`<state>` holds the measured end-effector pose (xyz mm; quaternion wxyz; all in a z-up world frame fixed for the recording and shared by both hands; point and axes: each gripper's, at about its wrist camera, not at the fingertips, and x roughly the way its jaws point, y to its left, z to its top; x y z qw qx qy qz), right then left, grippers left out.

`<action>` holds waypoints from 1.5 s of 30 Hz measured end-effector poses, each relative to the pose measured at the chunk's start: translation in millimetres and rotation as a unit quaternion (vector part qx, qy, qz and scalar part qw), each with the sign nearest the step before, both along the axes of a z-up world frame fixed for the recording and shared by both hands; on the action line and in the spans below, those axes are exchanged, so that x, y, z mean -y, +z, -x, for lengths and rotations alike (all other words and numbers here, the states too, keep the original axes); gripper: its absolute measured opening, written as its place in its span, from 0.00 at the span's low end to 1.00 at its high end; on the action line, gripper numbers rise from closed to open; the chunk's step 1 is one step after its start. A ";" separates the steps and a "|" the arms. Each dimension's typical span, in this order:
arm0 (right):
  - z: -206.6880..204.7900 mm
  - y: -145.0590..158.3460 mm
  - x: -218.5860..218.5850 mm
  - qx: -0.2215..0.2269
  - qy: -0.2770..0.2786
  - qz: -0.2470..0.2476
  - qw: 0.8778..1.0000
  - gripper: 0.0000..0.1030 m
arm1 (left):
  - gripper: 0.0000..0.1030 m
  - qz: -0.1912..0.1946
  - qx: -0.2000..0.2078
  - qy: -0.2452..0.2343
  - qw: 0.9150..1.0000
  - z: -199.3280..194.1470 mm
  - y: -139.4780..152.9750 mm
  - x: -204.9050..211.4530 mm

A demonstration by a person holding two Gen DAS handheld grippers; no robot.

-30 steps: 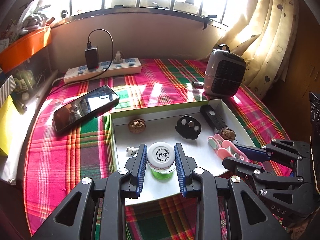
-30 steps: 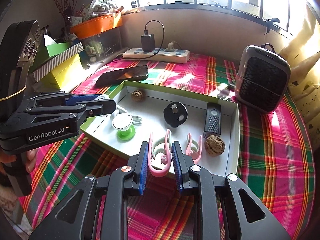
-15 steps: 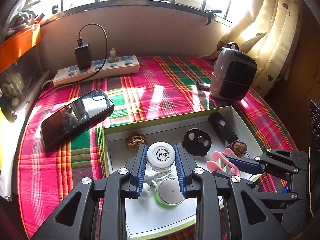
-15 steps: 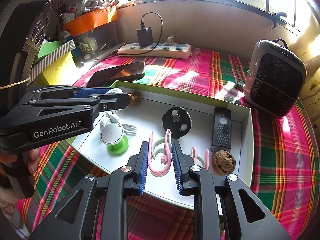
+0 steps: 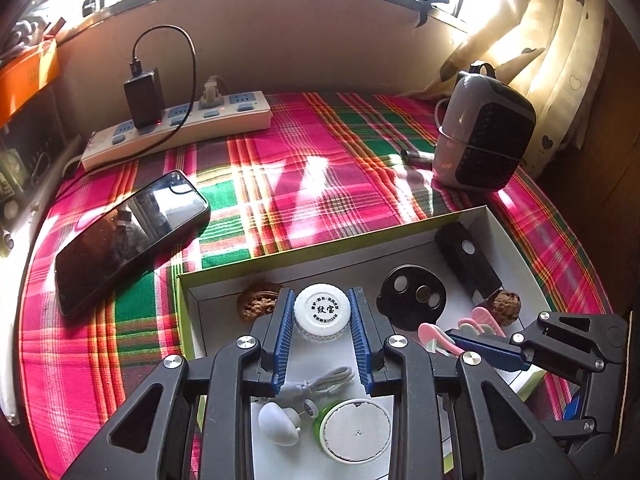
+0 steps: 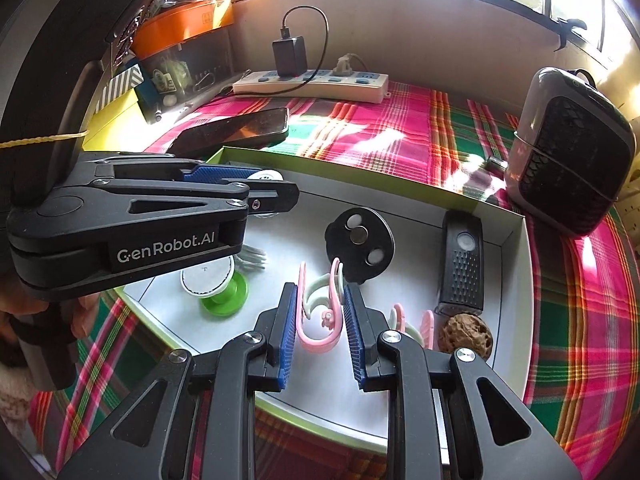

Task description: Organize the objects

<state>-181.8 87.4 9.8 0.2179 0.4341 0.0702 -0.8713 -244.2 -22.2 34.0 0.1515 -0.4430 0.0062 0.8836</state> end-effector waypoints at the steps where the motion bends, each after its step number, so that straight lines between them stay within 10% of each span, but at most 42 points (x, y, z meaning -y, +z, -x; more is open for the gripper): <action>1: 0.5 -0.2 0.1 0.000 0.000 -0.001 1.000 0.24 | 0.25 0.001 0.002 -0.001 1.000 1.5 -1.1 -0.8; 45: 4.6 -7.3 7.3 0.004 0.003 -0.013 1.000 0.24 | 0.26 0.007 0.022 -0.011 1.000 10.9 -16.5 -9.6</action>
